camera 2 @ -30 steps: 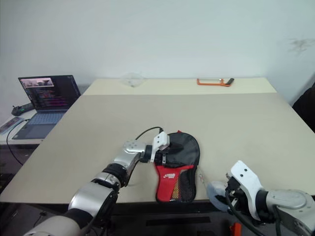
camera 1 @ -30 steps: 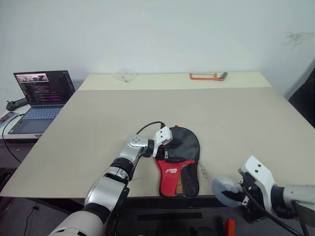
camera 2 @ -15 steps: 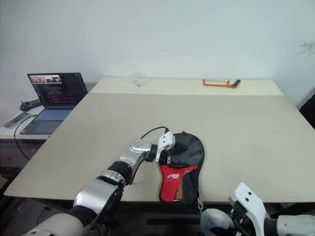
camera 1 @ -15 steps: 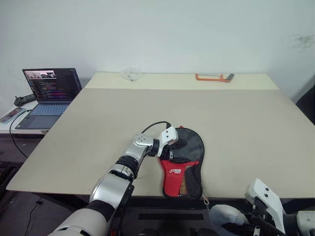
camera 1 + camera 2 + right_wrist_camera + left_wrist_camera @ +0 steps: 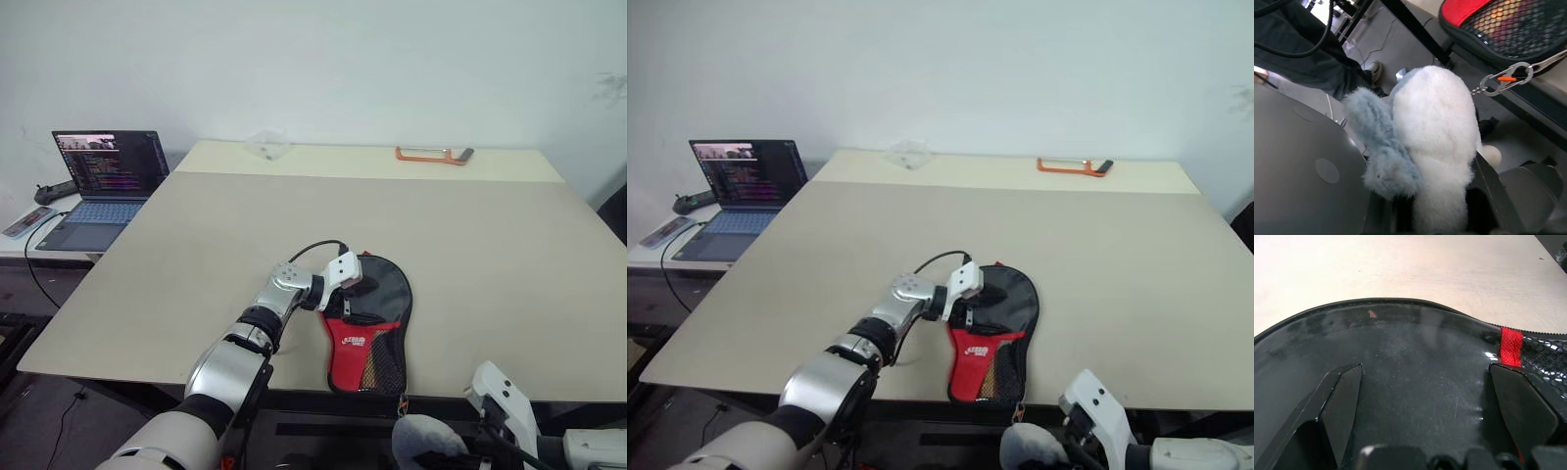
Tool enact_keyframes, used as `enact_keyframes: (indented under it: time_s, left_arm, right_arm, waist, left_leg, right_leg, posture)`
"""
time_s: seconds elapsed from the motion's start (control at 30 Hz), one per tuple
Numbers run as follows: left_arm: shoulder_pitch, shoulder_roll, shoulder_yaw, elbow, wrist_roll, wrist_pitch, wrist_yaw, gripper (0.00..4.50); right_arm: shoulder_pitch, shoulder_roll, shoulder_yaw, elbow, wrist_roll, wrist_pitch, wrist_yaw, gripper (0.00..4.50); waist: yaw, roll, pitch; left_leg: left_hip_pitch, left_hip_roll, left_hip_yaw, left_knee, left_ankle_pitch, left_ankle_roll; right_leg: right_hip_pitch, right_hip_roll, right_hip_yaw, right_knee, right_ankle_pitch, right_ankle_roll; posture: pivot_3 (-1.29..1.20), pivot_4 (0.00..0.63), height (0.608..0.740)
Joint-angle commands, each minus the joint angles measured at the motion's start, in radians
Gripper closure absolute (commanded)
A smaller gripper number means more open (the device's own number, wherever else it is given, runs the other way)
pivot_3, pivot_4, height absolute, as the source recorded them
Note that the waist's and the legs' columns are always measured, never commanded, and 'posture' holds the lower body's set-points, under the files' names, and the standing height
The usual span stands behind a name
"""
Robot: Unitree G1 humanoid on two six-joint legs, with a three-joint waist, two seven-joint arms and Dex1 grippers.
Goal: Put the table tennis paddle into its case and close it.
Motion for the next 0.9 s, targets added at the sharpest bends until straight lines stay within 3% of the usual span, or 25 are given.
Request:
enact_keyframes:
  time_s: [0.03,0.27,0.43,0.53,0.63,0.77,0.9]
  left_arm:
    - [0.037,0.023,-0.034,0.058,0.072,0.009,0.039,0.0]
    - [0.059,0.036,-0.011,0.043,0.049,0.0,0.044,0.0]
    - [0.098,0.062,0.007,0.022,0.044,-0.009,0.042,0.0]
    - [0.116,0.074,0.016,0.006,0.038,-0.009,0.045,0.0]
    - [0.124,0.08,0.028,-0.013,0.023,-0.005,0.042,0.0]
    - [0.125,0.085,0.063,-0.068,-0.022,0.01,0.021,0.0]
    - [0.136,0.107,0.101,-0.185,-0.09,0.051,-0.027,0.0]
  right_arm:
    - [0.007,-0.022,0.027,-0.032,-0.027,-0.045,0.004,4.06]
    - [0.035,-0.103,-0.007,-0.032,-0.116,-0.107,0.151,1.8]
    - [0.12,-0.125,-0.257,-0.028,-0.185,-0.086,0.368,0.12]
    - [0.066,-0.129,-0.346,0.036,-0.176,-0.093,0.447,0.04]
    - [-0.083,-0.132,-0.314,0.171,-0.205,-0.121,0.466,0.04]
    - [-0.455,0.018,0.007,0.369,-0.511,-0.225,0.434,0.04]
    - [-0.651,0.202,0.193,0.543,-0.775,-0.378,0.476,0.04]
  waist:
    - [0.0,0.0,0.0]
    - [-0.001,0.0,0.0]
    - [-0.004,0.0,0.0]
    - [-0.008,-0.001,0.001]
    - [-0.013,-0.001,0.001]
    - [-0.025,0.0,0.002]
    - [-0.026,0.007,0.007]
  left_leg:
    - [0.0,0.0,0.0,0.0,0.0,0.0]
    - [0.0,0.0,0.0,0.0,0.0,0.0]
    - [0.0,0.001,0.0,0.0,0.0,0.0]
    - [0.001,0.002,0.001,0.0,0.0,0.0]
    - [0.002,0.002,0.002,0.0,0.0,0.0]
    - [0.002,0.002,0.002,-0.002,0.0,0.0]
    - [0.0,0.0,0.002,-0.003,0.0,0.0]
  right_leg:
    - [0.0,0.0,0.0,0.0,0.0,0.0]
    - [0.0,0.0,0.0,0.0,0.0,0.0]
    - [0.0,0.0,0.0,0.0,0.0,0.0]
    - [0.0,0.0,0.0,0.0,0.0,0.0]
    - [0.001,0.0,0.0,0.0,0.0,0.0]
    - [-0.001,-0.003,0.0,0.0,0.0,0.0]
    - [-0.004,-0.001,0.0,0.001,0.0,-0.001]
  posture:
    - [0.0,0.15,0.74]
    - [0.0,0.15,0.74]
    - [0.0,0.15,0.74]
    - [0.0,0.15,0.74]
    - [0.0,0.15,0.74]
    - [0.0,0.15,0.74]
    - [0.0,0.15,0.74]
